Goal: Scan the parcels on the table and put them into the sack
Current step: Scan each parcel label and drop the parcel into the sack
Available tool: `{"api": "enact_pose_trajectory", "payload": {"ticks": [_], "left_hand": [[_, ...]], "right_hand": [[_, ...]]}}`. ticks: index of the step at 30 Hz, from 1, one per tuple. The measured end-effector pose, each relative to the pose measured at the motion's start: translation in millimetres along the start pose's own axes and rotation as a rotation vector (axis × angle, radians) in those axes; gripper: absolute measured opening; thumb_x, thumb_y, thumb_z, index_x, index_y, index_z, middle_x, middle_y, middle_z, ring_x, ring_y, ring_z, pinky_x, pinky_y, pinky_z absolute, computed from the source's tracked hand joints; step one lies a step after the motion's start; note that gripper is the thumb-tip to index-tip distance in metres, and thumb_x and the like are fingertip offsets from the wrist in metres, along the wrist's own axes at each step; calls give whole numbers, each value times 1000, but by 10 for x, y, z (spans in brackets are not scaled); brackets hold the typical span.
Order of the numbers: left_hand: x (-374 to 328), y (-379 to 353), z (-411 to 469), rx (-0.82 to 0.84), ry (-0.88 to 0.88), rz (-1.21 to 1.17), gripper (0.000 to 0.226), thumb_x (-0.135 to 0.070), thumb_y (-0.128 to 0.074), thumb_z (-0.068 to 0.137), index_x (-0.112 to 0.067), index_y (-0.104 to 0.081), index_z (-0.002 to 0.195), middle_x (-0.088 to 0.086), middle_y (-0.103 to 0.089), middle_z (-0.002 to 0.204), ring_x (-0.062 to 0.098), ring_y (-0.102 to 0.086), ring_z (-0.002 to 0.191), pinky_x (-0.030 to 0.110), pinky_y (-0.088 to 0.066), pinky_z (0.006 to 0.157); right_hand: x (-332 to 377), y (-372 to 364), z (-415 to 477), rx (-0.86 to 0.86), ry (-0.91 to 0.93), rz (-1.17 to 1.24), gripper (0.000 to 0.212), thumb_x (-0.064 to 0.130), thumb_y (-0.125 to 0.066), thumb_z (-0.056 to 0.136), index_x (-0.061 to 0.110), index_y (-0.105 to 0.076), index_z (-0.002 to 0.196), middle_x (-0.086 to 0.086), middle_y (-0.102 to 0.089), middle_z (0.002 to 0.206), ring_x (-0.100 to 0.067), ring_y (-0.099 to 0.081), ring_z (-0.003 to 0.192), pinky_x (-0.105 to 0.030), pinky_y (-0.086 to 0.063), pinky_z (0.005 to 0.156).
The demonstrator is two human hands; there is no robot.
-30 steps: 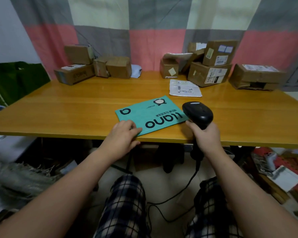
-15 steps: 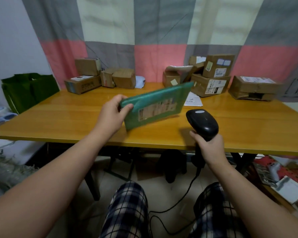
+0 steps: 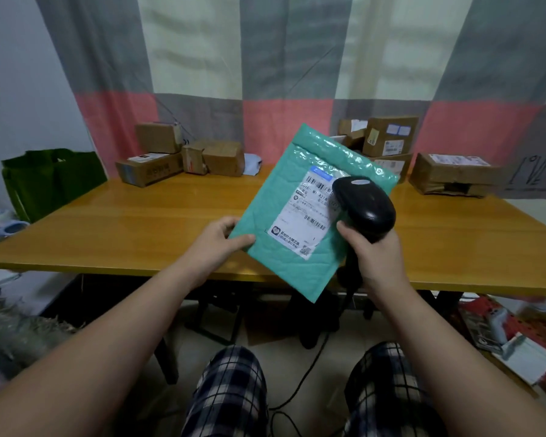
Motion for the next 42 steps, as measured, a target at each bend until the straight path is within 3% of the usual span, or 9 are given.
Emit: {"api": "enact_pose_trajectory", "payload": {"ticks": [3, 6, 11, 15, 19, 22, 29, 35, 42], "left_hand": [[-164, 25, 22, -35, -25, -34, 24, -15, -64, 90, -11, -61, 113, -2, -69, 101, 1, -66, 82, 12, -50, 70], [-474, 114, 101, -102, -110, -90, 12, -11, -65, 89, -14, -63, 101, -5, -68, 87, -6, -65, 69, 8, -47, 60], [-604, 279, 165, -239, -177, -33, 11, -3, -67, 87, -13, -62, 82, 0, -65, 77, -5, -61, 60, 13, -49, 58], [-445, 369, 142, -314, -152, -137, 15, -3, -66, 87, -15, -62, 80, -2, -67, 77, -4, -64, 63, 12, -49, 59], [-296, 400, 143, -361, -125, -184, 15, -4, -66, 88, -16, -61, 81, -1, -67, 78, -4, -65, 63, 13, -51, 60], [-245, 418, 147, -378, -113, -192, 11, -5, -66, 88, -14, -62, 83, -2, -67, 79, -3, -66, 64, 12, -50, 59], [-221, 464, 144, -405, -117, -179, 9, -6, -67, 88, -13, -62, 88, -3, -67, 80, -4, -66, 64, 11, -49, 57], [-212, 453, 137, -401, -128, -171, 9, -7, -67, 88, -15, -62, 86, -5, -68, 80, -5, -66, 65, 10, -49, 58], [-287, 549, -66, -419, -169, -218, 11, -6, -65, 89, -16, -61, 85, -4, -67, 78, -5, -63, 64, 10, -46, 56]], "right_hand": [[135, -90, 81, 121, 56, -157, 55, -3, -73, 78, 4, -53, 129, -4, -63, 119, 1, -60, 105, -17, -49, 89], [247, -249, 106, 265, 103, -272, 57, -2, -74, 78, 21, -52, 125, 7, -59, 120, 15, -56, 104, -9, -45, 88], [408, -188, 110, 70, 159, -421, 43, 16, -79, 78, 39, -50, 99, -14, -47, 130, -22, -49, 122, -36, -40, 106], [337, -251, -28, 77, 91, -392, 18, 24, -78, 78, 25, -67, 91, 10, -65, 80, 3, -60, 76, -20, -45, 68], [255, -394, -183, 119, 77, -409, 19, 23, -77, 79, 27, -63, 67, 12, -58, 52, -7, -57, 58, -23, -43, 56], [205, -453, -219, 119, 54, -428, 25, 25, -75, 80, 24, -60, 60, 8, -56, 49, -14, -55, 55, -29, -43, 56], [198, -509, -285, 112, 52, -418, 22, 43, -68, 72, 26, -60, 60, 14, -57, 47, -3, -52, 49, -18, -39, 48], [247, -492, -283, 90, 58, -368, 23, 35, -70, 74, 16, -63, 64, 4, -54, 48, -35, -61, 60, -38, -47, 54], [224, -646, -351, 181, 66, -314, 16, 24, -76, 80, 12, -68, 75, -5, -61, 56, -17, -57, 56, -32, -46, 55]]}}
Point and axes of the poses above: each hand's wrist, its own z-axis towards the middle knuckle, its own y-axis out of the back of the hand, x = y × z, the point moved 10 cm from there along z, towards the middle knuckle
